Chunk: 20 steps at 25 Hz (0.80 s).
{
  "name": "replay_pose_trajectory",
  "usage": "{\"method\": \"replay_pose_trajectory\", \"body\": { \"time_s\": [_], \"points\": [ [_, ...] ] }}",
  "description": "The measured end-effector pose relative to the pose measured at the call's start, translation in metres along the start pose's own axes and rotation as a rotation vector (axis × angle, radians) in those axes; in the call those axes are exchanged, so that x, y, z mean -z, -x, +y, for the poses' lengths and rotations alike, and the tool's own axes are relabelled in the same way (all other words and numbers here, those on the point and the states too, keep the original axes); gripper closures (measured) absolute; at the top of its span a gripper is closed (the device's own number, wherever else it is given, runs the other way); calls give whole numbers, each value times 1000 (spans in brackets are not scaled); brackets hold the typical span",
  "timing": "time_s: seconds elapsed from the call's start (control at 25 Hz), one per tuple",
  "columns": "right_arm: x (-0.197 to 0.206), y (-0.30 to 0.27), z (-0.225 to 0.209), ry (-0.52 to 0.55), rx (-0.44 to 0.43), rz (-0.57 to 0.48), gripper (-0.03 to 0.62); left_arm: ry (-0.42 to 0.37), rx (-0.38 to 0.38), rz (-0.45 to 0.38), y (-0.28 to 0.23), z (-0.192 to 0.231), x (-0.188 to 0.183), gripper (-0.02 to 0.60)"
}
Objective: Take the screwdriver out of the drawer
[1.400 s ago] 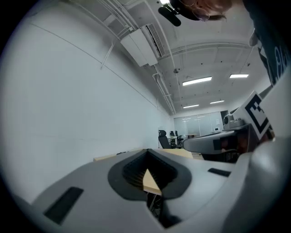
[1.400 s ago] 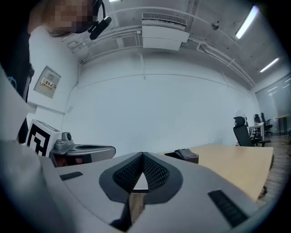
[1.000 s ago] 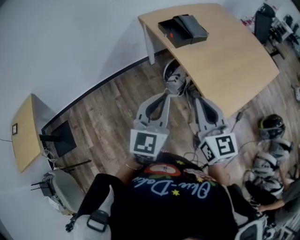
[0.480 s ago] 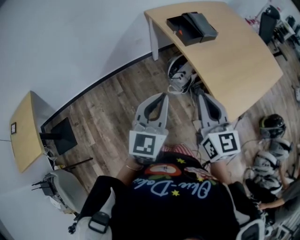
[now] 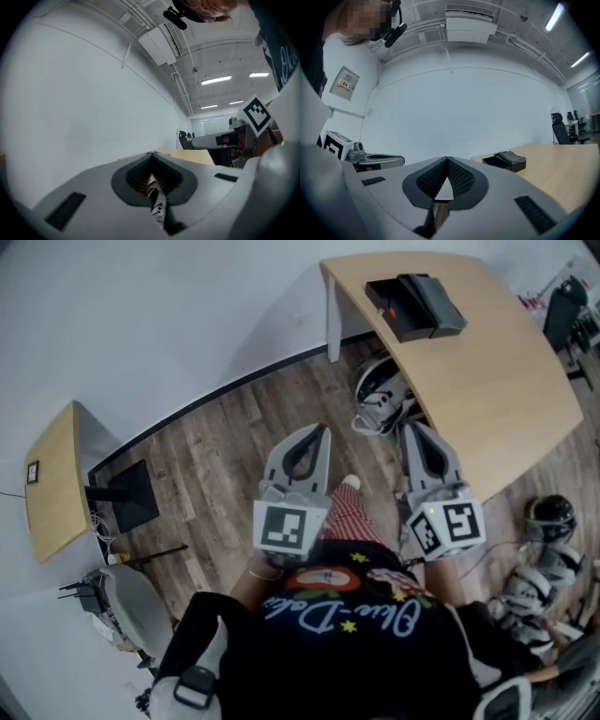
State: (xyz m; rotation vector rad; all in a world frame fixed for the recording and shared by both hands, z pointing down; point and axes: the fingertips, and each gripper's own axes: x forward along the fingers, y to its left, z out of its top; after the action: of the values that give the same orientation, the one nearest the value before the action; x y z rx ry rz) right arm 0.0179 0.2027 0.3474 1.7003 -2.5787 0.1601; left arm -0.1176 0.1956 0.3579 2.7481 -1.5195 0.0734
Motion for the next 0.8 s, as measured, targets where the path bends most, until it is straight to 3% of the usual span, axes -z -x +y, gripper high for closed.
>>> {"method": "replay_pose_trajectory", "body": {
  "time_s": [0.28,0.8],
  "points": [
    [-12,-50,-8,-5,-43,-30,594,-34,-54,-10,-29,35,-10,581],
    [-23,-116,-65,-17,-34,-34,592,-39,-28,-21,-123,58,-22,581]
  ]
}}
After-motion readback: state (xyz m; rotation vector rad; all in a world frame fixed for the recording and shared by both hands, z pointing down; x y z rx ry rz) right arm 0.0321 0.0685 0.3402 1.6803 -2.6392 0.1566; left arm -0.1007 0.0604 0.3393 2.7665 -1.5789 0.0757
